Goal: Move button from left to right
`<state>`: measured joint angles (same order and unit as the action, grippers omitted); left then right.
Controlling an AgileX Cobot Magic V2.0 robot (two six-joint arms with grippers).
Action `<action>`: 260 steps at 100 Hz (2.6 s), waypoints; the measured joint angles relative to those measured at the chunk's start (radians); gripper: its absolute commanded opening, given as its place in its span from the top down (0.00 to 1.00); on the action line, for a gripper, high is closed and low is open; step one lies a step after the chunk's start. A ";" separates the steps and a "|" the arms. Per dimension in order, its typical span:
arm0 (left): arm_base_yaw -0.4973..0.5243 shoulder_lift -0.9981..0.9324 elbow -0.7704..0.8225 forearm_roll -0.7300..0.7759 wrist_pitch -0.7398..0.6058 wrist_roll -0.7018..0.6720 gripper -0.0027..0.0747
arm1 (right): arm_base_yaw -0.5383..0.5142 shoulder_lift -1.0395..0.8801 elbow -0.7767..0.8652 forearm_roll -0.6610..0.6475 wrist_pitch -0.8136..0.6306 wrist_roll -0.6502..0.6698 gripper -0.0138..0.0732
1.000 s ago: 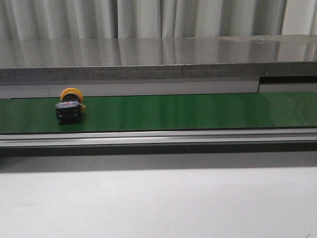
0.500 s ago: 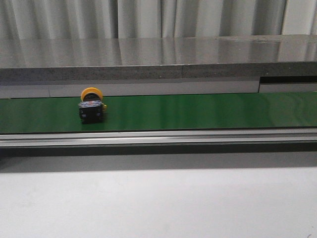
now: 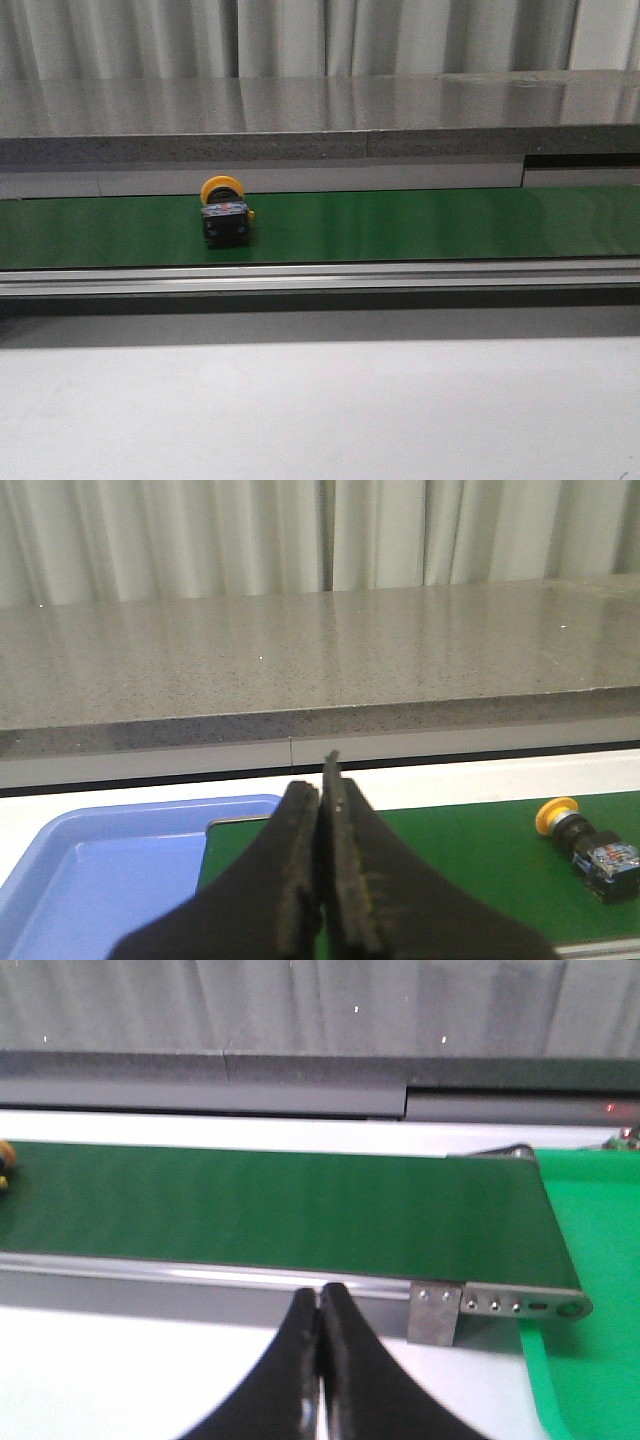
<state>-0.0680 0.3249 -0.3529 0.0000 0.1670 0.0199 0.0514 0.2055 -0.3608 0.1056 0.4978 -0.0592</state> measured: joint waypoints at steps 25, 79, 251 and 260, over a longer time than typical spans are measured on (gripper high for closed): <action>0.000 0.000 0.000 0.000 0.000 0.000 0.99 | 0.000 0.262 -0.200 0.038 0.234 0.000 0.92; 0.000 0.000 0.000 0.000 0.000 0.000 0.99 | 0.000 0.445 -0.256 0.121 0.219 0.000 0.84; 0.000 -0.002 0.000 0.000 0.000 0.000 0.99 | 0.176 1.424 -0.841 0.105 0.164 -0.086 0.17; 0.000 -0.002 0.000 0.000 0.000 0.000 0.99 | 0.175 1.455 -0.854 0.104 0.159 -0.086 0.17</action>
<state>-0.0680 0.3233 -0.3529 0.0000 0.1670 0.0199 0.2265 1.6603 -1.2152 0.2094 0.6568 -0.1451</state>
